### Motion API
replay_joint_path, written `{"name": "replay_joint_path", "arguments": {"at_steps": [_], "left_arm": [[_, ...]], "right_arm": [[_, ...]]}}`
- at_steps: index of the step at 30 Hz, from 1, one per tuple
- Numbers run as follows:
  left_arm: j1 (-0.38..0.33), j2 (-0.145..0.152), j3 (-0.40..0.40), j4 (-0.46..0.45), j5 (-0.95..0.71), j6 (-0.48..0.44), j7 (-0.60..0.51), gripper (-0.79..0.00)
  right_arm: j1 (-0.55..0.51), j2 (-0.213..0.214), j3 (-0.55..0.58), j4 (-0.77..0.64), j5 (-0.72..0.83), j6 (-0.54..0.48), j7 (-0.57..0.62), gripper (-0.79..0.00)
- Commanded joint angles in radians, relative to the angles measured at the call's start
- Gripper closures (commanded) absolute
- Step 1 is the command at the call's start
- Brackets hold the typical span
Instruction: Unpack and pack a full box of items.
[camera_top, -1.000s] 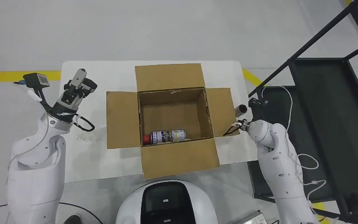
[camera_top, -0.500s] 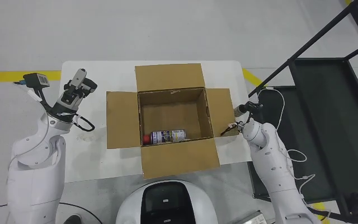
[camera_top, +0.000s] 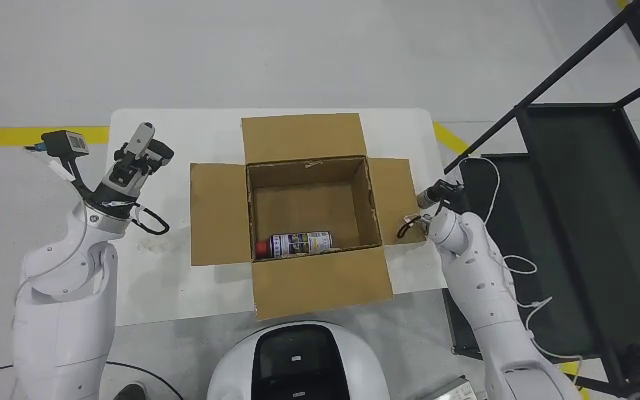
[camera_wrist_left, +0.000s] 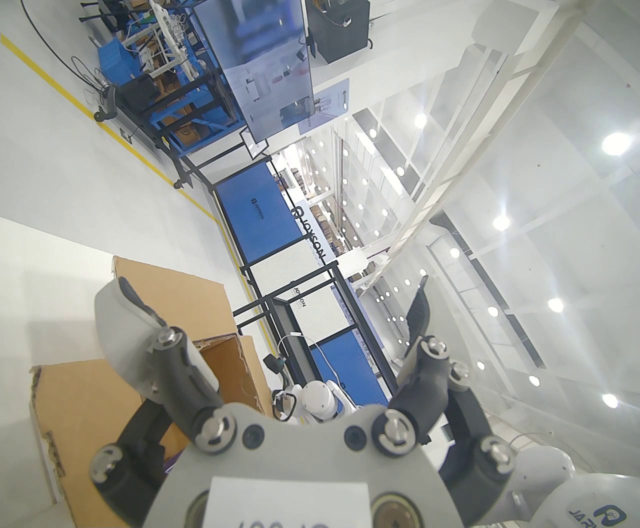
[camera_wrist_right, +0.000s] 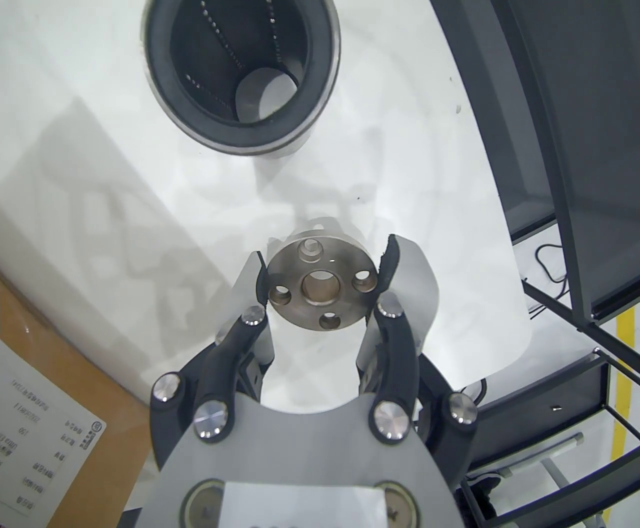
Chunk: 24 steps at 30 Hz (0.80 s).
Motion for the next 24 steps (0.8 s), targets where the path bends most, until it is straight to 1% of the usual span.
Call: {"name": "replay_joint_path", "arguments": {"at_steps": [1, 5, 10, 19, 24], "left_arm": [[0.0, 0.0, 0.0, 0.0, 0.0, 0.0, 0.0, -0.785], [0.0, 0.0, 0.0, 0.0, 0.0, 0.0, 0.0, -0.785], [0.0, 0.0, 0.0, 0.0, 0.0, 0.0, 0.0, -0.785], [0.0, 0.0, 0.0, 0.0, 0.0, 0.0, 0.0, -0.785], [0.0, 0.0, 0.0, 0.0, 0.0, 0.0, 0.0, -0.785]], "right_arm": [[0.005, -0.001, 0.002, 0.005, 0.008, 0.002, -0.004, -0.785], [-0.003, 0.002, 0.02, -0.01, 0.02, 0.008, -0.012, -0.785], [-0.048, 0.01, 0.054, -0.084, 0.02, 0.008, 0.006, -0.785], [-0.194, 0.024, 0.158, -0.36, 0.047, 0.027, 0.028, -0.785], [-0.242, 0.023, 0.2, -0.493, 0.116, 0.012, -0.014, -0.785]]}}
